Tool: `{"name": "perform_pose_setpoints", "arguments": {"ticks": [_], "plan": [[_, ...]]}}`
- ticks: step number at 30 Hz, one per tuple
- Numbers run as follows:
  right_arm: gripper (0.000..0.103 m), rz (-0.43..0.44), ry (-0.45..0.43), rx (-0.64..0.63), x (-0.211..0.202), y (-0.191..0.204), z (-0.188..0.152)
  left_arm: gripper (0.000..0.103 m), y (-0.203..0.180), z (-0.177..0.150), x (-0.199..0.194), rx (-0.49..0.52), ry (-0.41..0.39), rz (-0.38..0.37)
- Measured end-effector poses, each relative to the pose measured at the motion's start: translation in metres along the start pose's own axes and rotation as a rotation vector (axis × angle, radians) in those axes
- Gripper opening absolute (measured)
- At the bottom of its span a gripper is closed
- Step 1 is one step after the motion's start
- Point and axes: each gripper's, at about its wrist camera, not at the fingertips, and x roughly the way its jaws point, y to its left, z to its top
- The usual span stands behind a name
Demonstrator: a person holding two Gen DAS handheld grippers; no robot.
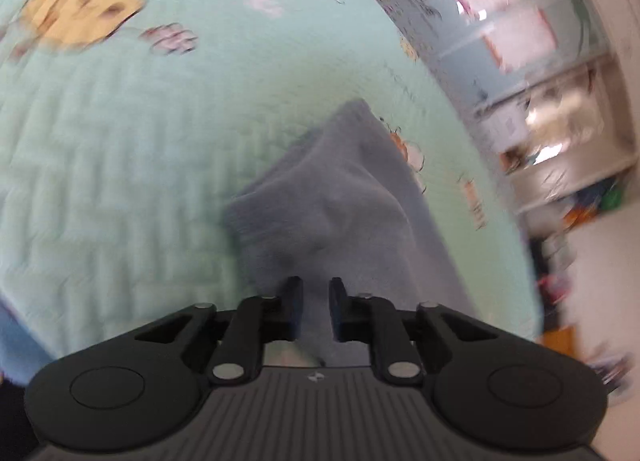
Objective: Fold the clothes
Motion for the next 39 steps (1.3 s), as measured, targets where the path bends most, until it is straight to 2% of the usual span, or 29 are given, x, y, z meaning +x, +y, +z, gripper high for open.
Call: {"name": "perform_pose_setpoints", "arguments": {"ticks": [2,4,6,7,9,10,11,12,13,14,15,16,17,21,23,26,28,30,31,33,36,38,39], "plan": [[0.073,0.031,-0.013,0.027,-0.016,0.004,0.01,0.017,0.004,-0.004,-0.01,-0.019,-0.024,-0.024],[0.074,0.057,-0.061,-0.005,-0.015,0.016,0.033,0.022,0.001,-0.009,-0.017,-0.033,-0.07,-0.091],[0.077,0.081,-0.11,-0.042,-0.014,0.029,0.055,0.025,-0.007,-0.009,-0.021,-0.001,-0.101,-0.148],[0.077,0.093,-0.135,-0.06,-0.013,0.035,0.067,0.028,-0.019,-0.008,-0.02,0.034,-0.111,-0.151],[0.077,0.098,-0.108,-0.085,0.017,0.05,0.093,0.031,-0.029,-0.001,-0.009,0.085,-0.119,-0.101],[0.077,0.083,-0.091,-0.103,0.034,0.056,0.102,0.031,-0.025,0.001,0.0,0.073,-0.11,-0.068],[0.077,0.066,-0.074,-0.122,0.051,0.062,0.111,0.026,-0.021,0.004,0.009,0.061,-0.102,-0.035],[0.077,0.04,-0.017,-0.129,0.073,0.065,0.115,0.018,-0.004,0.001,0.013,-0.001,-0.097,-0.038],[0.077,0.012,0.047,-0.134,0.095,0.066,0.119,0.003,0.012,-0.002,0.018,-0.063,-0.092,-0.042],[0.076,-0.015,0.11,-0.139,0.118,0.068,0.122,0.003,0.024,-0.004,0.017,-0.125,-0.092,-0.083],[0.075,-0.078,0.167,-0.188,0.14,0.066,0.123,0.003,0.036,-0.005,0.017,-0.185,-0.092,-0.124],[0.075,-0.146,0.223,-0.242,0.163,0.063,0.124,0.003,0.037,-0.004,0.016,-0.197,-0.086,-0.137],[0.076,-0.15,0.213,-0.231,0.161,0.062,0.126,0.003,0.039,-0.003,0.015,-0.208,-0.08,-0.15],[0.076,-0.13,0.136,-0.149,0.14,0.061,0.134,0.003,0.035,-0.006,0.006,-0.121,-0.078,-0.138],[0.078,-0.033,0.065,-0.142,0.126,0.069,0.137,0.003,0.041,-0.006,0.002,-0.133,-0.068,-0.162],[0.081,-0.092,0.085,-0.309,0.15,0.088,0.138,0.003,0.046,-0.006,0.002,-0.158,-0.062,-0.182],[0.08,-0.192,0.125,-0.459,0.181,0.086,0.138,0.003,0.044,-0.009,0.002,-0.154,-0.067,-0.177],[0.084,-0.295,0.167,-0.611,0.212,0.083,0.137,0.003,0.046,-0.009,0.003,-0.153,-0.067,-0.181],[0.084,-0.314,0.154,-0.562,0.213,0.078,0.146,0.003,0.046,-0.008,0.003,-0.153,-0.065,-0.185],[0.082,-0.301,0.113,-0.458,0.198,0.073,0.163,0.003,0.047,-0.007,0.002,-0.162,-0.061,-0.198],[0.083,-0.184,0.026,-0.423,0.16,0.081,0.161,0.003,0.047,-0.006,0.001,-0.16,-0.057,-0.202],[0.083,-0.125,0.118,-0.516,0.162,0.09,0.137,0.003,0.048,-0.008,-0.002,-0.158,-0.058,-0.198],[0.082,-0.134,0.174,-0.588,0.171,0.093,0.126,0.003,0.045,-0.006,0.0,-0.159,-0.058,-0.196]]}}
